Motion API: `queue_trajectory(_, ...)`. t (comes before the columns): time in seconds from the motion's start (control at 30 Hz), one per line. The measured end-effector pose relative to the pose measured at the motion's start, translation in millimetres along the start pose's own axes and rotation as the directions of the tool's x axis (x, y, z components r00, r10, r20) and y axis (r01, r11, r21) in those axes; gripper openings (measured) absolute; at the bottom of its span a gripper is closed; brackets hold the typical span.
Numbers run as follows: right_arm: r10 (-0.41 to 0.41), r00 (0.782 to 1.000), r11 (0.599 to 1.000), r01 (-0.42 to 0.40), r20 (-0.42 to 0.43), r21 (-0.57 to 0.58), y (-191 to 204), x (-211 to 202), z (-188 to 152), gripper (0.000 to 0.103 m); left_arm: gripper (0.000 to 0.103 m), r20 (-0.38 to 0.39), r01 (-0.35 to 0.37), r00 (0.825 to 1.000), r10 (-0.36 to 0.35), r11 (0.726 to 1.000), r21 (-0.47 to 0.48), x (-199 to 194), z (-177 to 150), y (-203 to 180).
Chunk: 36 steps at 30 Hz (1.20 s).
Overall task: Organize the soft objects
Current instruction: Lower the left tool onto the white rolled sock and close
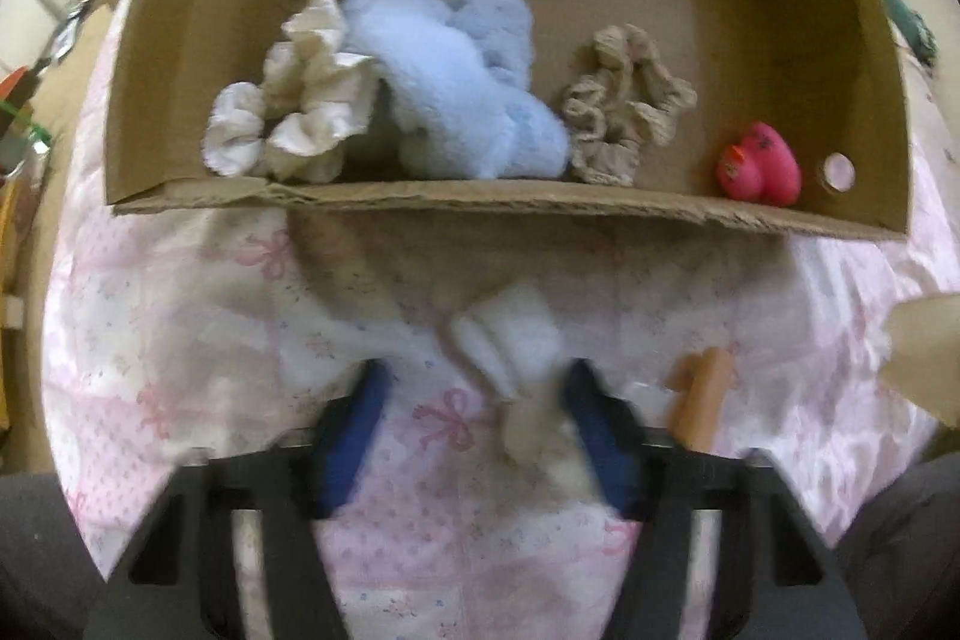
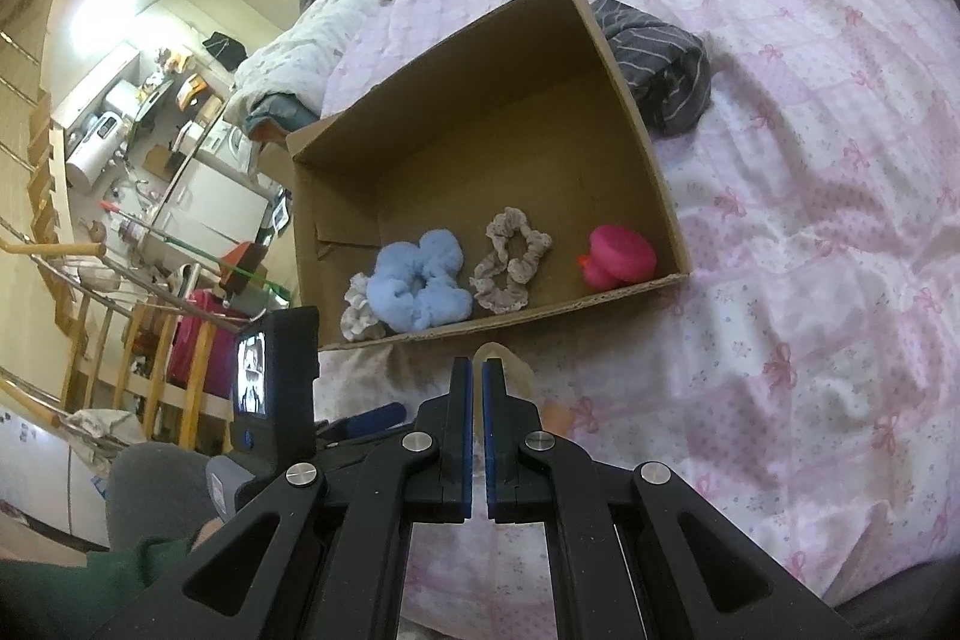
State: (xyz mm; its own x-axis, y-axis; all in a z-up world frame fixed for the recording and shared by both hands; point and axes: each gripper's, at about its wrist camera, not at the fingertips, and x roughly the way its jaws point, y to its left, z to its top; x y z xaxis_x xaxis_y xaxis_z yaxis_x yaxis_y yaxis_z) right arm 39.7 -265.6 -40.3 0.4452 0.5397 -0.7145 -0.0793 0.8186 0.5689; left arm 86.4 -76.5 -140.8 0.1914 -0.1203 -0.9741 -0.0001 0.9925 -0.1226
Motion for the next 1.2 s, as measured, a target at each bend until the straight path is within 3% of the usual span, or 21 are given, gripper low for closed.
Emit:
queue_trajectory(0.07, -0.005, 1.000, 1.000, 0.005, -0.001, -0.003, 1.0, 0.5, -0.1, 0.004, 0.031, -0.007, 0.006, 1.000, -0.005, 1.000, 0.024, -0.2, 5.9, -4.5)
queue_trajectory(0.13, -0.005, 1.000, 1.000, 0.005, 0.001, -0.012, 3.4, 0.3, -0.5, 0.004, 0.011, -0.013, 0.021, 1.000, -0.021, 0.999, 0.049, -3.7, 5.9, -9.3)
queue_trajectory(0.23, -0.004, 1.000, 0.999, 0.005, 0.005, -0.037, 8.5, 0.9, -1.6, 0.004, 0.004, -0.017, 0.026, 1.000, -0.026, 0.998, 0.056, -10.1, 5.0, -7.8)
queue_trajectory(0.47, -0.020, 1.000, 0.997, 0.021, 0.008, -0.080, 14.5, 1.2, -3.7, 0.004, 0.003, 0.025, 0.040, 0.999, -0.041, 0.999, 0.022, -31.1, -6.1, 16.0)
queue_trajectory(0.6, -0.021, 1.000, 0.996, 0.023, 0.017, -0.088, 15.1, -3.7, -6.3, 0.004, 0.003, 0.006, 0.066, 0.998, -0.066, 0.997, -0.029, -36.6, -19.0, 23.2)
queue_trajectory(0.67, -0.028, 0.999, 0.995, 0.029, 0.017, -0.093, 16.1, -3.7, -6.9, 0.004, 0.010, -0.025, 0.104, 0.994, -0.106, 0.992, -0.075, -34.4, -22.8, 30.5)
queue_trajectory(0.73, -0.032, 0.999, 0.995, 0.033, 0.015, -0.094, 16.4, -3.2, -7.6, 0.004, 0.034, -0.039, 0.126, 0.991, -0.131, 0.986, -0.111, -29.2, -26.9, 34.8)
queue_trajectory(0.8, -0.035, 0.999, 0.995, 0.036, 0.014, -0.096, 16.9, -3.8, -9.2, 0.004, 0.041, -0.042, 0.113, 0.992, -0.119, 0.984, -0.135, -23.5, -24.1, 32.1)
queue_trajectory(1.07, -0.038, 0.999, 0.996, 0.040, 0.021, -0.076, 10.5, -6.6, -7.7, 0.004, 0.041, -0.098, 0.068, 0.992, -0.084, 0.985, -0.157, 3.2, -8.0, 18.8)
queue_trajectory(1.1, -0.037, 0.999, 0.997, 0.039, 0.021, -0.073, 10.0, -6.5, -7.2, 0.004, 0.035, -0.100, 0.059, 0.992, -0.074, 0.988, -0.145, 3.4, -7.7, 17.1)
queue_trajectory(1.13, -0.036, 0.999, 0.997, 0.037, 0.021, -0.071, 10.3, -6.3, -7.0, 0.004, 0.022, -0.090, 0.071, 0.992, -0.083, 0.989, -0.133, 2.8, -7.8, 15.3)
queue_trajectory(1.2, -0.032, 0.999, 0.997, 0.033, 0.020, -0.070, 10.8, -5.7, -6.3, 0.004, 0.022, -0.087, 0.083, 0.992, -0.093, 0.990, -0.115, 0.7, -8.6, 14.2)
